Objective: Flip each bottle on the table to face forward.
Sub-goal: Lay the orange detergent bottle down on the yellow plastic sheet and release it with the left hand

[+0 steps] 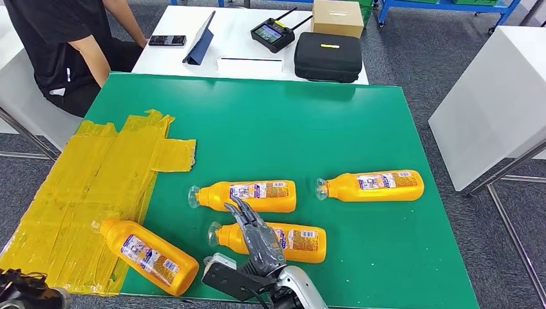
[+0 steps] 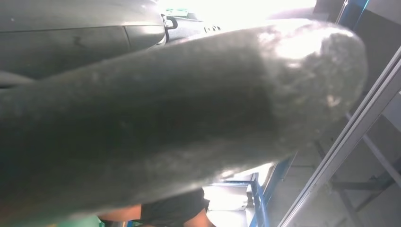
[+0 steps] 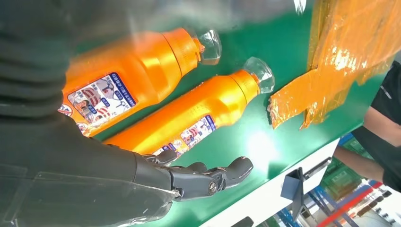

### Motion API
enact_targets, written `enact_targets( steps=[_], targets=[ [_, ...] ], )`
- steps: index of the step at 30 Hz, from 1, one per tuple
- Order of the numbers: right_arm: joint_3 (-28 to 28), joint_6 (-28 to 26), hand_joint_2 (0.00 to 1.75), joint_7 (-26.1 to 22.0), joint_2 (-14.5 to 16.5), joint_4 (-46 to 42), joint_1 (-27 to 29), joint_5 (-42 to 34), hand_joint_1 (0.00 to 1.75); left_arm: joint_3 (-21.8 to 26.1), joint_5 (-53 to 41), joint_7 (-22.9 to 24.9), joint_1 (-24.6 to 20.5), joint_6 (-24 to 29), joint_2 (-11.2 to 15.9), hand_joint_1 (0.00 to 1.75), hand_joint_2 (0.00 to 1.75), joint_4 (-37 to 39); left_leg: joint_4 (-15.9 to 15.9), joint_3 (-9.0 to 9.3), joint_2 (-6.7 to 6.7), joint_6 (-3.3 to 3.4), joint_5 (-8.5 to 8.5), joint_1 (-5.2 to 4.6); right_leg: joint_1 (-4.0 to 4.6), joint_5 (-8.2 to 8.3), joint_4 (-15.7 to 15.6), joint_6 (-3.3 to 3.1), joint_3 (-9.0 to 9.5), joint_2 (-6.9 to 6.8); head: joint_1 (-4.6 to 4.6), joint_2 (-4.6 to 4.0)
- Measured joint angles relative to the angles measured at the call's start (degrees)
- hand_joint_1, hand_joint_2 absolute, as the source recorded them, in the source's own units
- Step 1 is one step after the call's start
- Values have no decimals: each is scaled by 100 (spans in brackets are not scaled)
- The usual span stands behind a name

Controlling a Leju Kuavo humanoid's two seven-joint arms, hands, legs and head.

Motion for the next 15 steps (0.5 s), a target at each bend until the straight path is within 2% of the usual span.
enact_targets(
  steps=[4, 8, 11, 15],
  targets=[
    [-25, 41, 175, 139, -18, -89, 23, 218, 0, -73, 185, 62, 41, -78, 36, 0, 0, -1, 0, 2, 0, -1, -1, 0, -1, -2, -1, -1, -31, -1, -1, 0],
    [-235, 387, 175, 824, -79, -255, 158, 1475, 0, -469, 739, 376, 178, -493, 241, 0, 0, -1, 0, 1, -3, -4, -7, -1, -1, -5, -2, -2, -49, -2, -1, 0],
    [-466, 707, 175, 1149, -135, -319, 282, 2349, 0, -761, 861, 356, 288, -546, 365, 0, 0, -4, 0, -2, -6, -6, -7, -3, -3, 0, -1, 2, -10, 0, -1, 0],
    [-661, 842, 175, 1244, -214, -326, 408, 2635, 0, -966, 942, 362, 358, -556, 484, 0, 0, -4, 1, -2, -9, -6, -7, -2, -2, 1, -1, 2, -3, 0, -1, 0]
  ],
)
